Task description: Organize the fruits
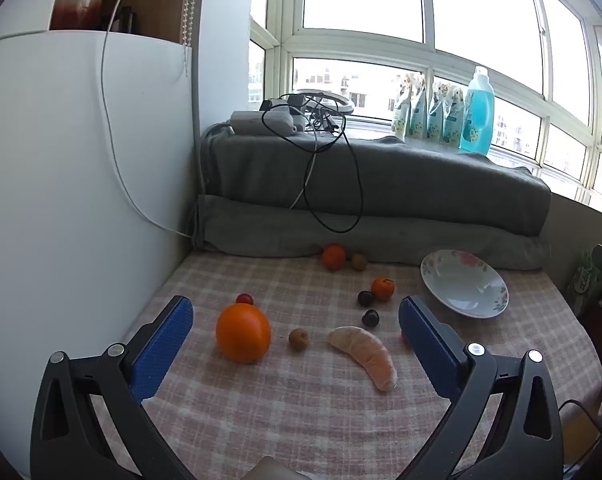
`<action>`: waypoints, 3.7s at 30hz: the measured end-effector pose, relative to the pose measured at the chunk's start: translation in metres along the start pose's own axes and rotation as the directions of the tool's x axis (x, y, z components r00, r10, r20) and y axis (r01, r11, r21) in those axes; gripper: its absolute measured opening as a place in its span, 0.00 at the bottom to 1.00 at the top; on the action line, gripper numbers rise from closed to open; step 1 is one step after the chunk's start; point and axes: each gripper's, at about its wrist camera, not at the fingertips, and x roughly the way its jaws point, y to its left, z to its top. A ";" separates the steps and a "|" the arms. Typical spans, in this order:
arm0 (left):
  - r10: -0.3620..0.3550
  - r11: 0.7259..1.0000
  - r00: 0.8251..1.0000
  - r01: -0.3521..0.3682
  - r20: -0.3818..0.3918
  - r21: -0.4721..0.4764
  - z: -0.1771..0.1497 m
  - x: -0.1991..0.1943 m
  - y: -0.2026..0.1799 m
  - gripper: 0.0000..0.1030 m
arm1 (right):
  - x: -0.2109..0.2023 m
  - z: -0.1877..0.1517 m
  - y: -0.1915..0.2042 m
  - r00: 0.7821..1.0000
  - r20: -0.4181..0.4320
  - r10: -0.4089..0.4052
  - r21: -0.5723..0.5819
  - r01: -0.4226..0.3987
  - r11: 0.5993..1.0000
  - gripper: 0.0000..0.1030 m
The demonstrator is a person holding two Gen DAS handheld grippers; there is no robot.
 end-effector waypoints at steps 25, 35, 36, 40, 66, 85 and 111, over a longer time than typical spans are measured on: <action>-0.004 1.000 1.000 0.004 0.005 -0.002 0.001 -0.003 -0.001 0.99 | -0.002 0.003 0.005 1.000 0.001 -0.002 -0.005 0.002 1.000 1.00; -0.002 1.000 1.000 0.002 0.004 -0.003 0.001 -0.003 -0.002 0.99 | -0.002 0.002 0.005 1.000 0.001 -0.003 -0.005 0.003 1.000 1.00; -0.002 1.000 1.000 0.002 0.005 -0.003 0.001 -0.003 -0.002 0.99 | -0.002 0.002 0.005 1.000 0.001 -0.002 -0.004 0.002 1.000 1.00; -0.002 1.000 1.000 0.002 0.005 -0.003 0.001 -0.003 -0.002 0.99 | -0.001 0.002 0.005 1.000 0.001 -0.003 -0.004 0.003 1.000 1.00; -0.001 1.000 1.000 0.001 -0.015 -0.016 -0.004 0.010 0.006 0.99 | 0.008 -0.004 0.016 1.000 -0.028 0.008 -0.018 -0.009 1.000 1.00; 0.067 0.993 0.991 -0.078 -0.116 -0.091 -0.029 0.035 0.061 0.99 | 0.056 0.012 0.080 0.958 -0.114 0.264 -0.142 -0.278 0.950 1.00; -0.182 0.952 0.947 0.102 -0.266 -0.289 -0.061 0.105 0.101 0.85 | 0.181 -0.026 0.277 0.484 -0.625 0.612 0.100 -0.728 0.678 0.84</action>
